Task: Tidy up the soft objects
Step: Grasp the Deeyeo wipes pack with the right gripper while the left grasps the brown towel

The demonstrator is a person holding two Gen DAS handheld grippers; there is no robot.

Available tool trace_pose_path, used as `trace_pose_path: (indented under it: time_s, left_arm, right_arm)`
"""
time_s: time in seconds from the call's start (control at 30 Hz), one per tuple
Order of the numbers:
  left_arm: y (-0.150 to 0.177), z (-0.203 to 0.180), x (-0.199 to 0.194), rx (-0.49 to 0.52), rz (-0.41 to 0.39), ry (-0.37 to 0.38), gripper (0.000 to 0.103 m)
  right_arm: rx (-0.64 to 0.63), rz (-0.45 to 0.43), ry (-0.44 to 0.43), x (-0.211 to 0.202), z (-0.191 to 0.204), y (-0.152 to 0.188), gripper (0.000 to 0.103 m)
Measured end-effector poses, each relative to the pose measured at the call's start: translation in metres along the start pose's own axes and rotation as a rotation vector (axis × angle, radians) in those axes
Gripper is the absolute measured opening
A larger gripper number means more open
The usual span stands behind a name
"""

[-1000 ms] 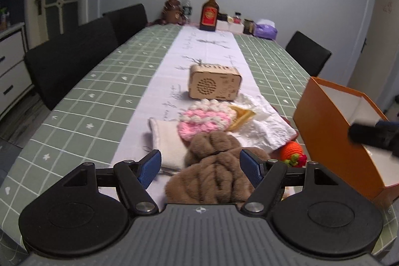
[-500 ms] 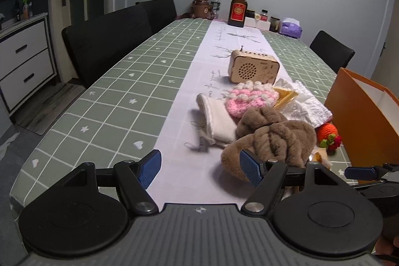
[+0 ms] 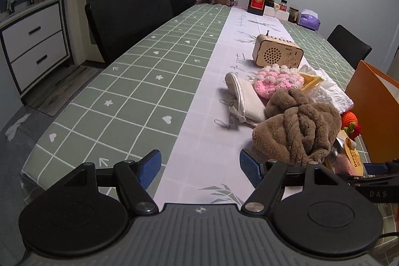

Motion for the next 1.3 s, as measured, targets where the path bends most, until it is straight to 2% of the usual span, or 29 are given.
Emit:
trace_pose_path:
  time_s: [0.07,0.17,0.23,0.27,0.4,0.6,0.7,0.8,0.9,1.03,1.1,1.2,1.3]
  left_arm:
    - [0.0,0.0,-0.001,-0.003,0.001,-0.002,0.084]
    - [-0.002,-0.003,-0.003,0.01,-0.001,0.002,0.084]
    - [-0.003,-0.009,-0.002,0.03,0.0,0.017,0.084]
    - [-0.004,-0.014,-0.002,0.04,0.002,0.028,0.084]
    - [-0.009,-0.038,0.004,0.082,0.007,0.083,0.085]
    - [-0.009,-0.086,0.016,0.191,0.021,0.23,0.087]
    - [-0.012,-0.105,0.023,0.199,0.022,0.262,0.087]
    - [-0.017,-0.12,0.03,0.218,-0.02,0.255,0.088]
    - [-0.022,-0.127,0.043,0.223,-0.016,0.205,0.089]
    - [-0.024,-0.128,0.057,0.252,-0.015,0.163,0.098]
    - [-0.023,-0.126,0.065,0.24,-0.007,0.152,0.1]
    - [-0.024,-0.119,0.077,0.185,0.014,0.174,0.101]
    - [-0.023,-0.118,0.079,0.186,-0.03,0.159,0.101]
  right_arm:
    - [0.0,-0.037,0.024,0.001,0.0,-0.004,0.08]
    - [-0.071,-0.095,0.067,0.0,0.008,-0.011,0.08]
    - [-0.092,-0.119,0.072,0.001,0.012,-0.013,0.077]
    - [-0.096,-0.123,0.067,0.001,0.012,-0.014,0.065]
    - [-0.027,-0.132,0.038,0.001,0.003,-0.014,0.052]
    - [-0.03,-0.141,0.098,-0.002,-0.011,-0.008,0.05]
    - [-0.024,-0.147,0.095,-0.003,-0.014,-0.003,0.051]
    - [-0.023,-0.145,0.091,-0.004,-0.016,-0.001,0.051]
    - [-0.027,-0.145,0.088,-0.004,-0.017,0.001,0.052]
    - [-0.036,-0.152,0.089,-0.004,-0.016,0.003,0.053]
    - [-0.04,-0.154,0.088,-0.003,-0.016,0.003,0.054]
    - [-0.042,-0.155,0.087,-0.002,-0.016,0.004,0.054]
    - [-0.046,-0.158,0.089,-0.002,-0.016,0.005,0.055]
Point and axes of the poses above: each gripper's, at about its wrist camera, not at the fingertips, and x roughly the way its jaws point, z to its left, y to its underside, the point moved 6 cm from there along x, roughly the way its jaws point, and after that the axes turned 15 degrees about z, right-handed, at the moved point
